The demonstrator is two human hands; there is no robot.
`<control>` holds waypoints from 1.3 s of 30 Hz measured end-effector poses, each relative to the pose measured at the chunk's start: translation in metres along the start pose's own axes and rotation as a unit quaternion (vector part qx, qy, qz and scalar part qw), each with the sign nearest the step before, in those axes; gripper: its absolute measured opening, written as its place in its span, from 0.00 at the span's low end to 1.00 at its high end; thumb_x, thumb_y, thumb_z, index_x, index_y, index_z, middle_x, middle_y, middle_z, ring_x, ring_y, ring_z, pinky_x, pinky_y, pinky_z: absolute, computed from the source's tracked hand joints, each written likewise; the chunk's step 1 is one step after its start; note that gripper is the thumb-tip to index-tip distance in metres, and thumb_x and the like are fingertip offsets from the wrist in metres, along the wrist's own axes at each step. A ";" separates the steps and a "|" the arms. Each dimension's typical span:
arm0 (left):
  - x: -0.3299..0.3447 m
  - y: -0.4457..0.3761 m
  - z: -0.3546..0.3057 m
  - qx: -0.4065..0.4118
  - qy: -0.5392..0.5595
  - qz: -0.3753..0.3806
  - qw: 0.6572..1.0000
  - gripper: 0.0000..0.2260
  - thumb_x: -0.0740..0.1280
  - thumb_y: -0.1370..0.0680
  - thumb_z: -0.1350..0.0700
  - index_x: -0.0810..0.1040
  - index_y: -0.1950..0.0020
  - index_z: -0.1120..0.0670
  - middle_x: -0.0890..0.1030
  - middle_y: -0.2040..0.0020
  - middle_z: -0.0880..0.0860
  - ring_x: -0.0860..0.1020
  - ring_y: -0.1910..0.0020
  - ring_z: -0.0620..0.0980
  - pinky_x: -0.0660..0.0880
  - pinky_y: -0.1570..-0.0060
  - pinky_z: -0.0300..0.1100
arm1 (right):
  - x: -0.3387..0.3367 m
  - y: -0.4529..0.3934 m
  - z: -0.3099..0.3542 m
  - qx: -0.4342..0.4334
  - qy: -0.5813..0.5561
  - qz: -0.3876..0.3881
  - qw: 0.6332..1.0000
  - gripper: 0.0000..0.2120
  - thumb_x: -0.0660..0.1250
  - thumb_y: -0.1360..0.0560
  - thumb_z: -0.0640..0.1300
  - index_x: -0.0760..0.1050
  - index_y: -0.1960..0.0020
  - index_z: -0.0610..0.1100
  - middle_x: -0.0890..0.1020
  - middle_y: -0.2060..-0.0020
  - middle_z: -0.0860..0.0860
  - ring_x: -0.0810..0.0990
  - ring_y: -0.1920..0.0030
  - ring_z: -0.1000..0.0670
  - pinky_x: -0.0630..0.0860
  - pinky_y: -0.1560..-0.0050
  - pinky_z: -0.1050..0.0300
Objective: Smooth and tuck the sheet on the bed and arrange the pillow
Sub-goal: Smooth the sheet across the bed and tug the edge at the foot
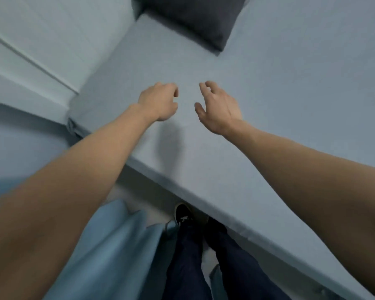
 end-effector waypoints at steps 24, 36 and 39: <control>-0.114 0.155 -0.624 0.364 -0.048 0.062 0.928 0.25 0.65 0.23 0.45 0.68 0.28 0.52 0.72 0.29 0.56 0.71 0.31 0.57 0.69 0.34 0.53 | -0.357 0.489 -0.363 0.481 -0.112 -0.239 0.836 0.20 0.62 0.23 0.50 0.72 0.34 0.44 0.79 0.38 0.48 0.79 0.41 0.43 0.76 0.47 0.48; -0.030 0.282 -0.783 0.503 -0.079 0.129 0.851 0.29 0.67 0.24 0.43 0.66 0.26 0.52 0.72 0.29 0.57 0.72 0.32 0.59 0.68 0.35 0.52 | -0.332 0.714 -0.413 0.637 -0.095 -0.236 0.728 0.22 0.63 0.23 0.50 0.72 0.32 0.42 0.76 0.34 0.44 0.75 0.35 0.40 0.74 0.41 0.46; 0.000 0.306 -0.832 0.520 -0.077 0.142 0.839 0.30 0.68 0.25 0.44 0.65 0.26 0.51 0.71 0.28 0.57 0.71 0.32 0.59 0.68 0.35 0.52 | -0.324 0.763 -0.450 0.651 -0.086 -0.220 0.722 0.21 0.63 0.23 0.50 0.72 0.34 0.41 0.76 0.35 0.44 0.75 0.37 0.39 0.75 0.43 0.46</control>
Point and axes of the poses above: each hand's wrist, its own y-axis away from the middle knuckle, its own x-axis out of the palm, z = x × y, the point moved 10 cm from there along -y, towards the middle knuckle
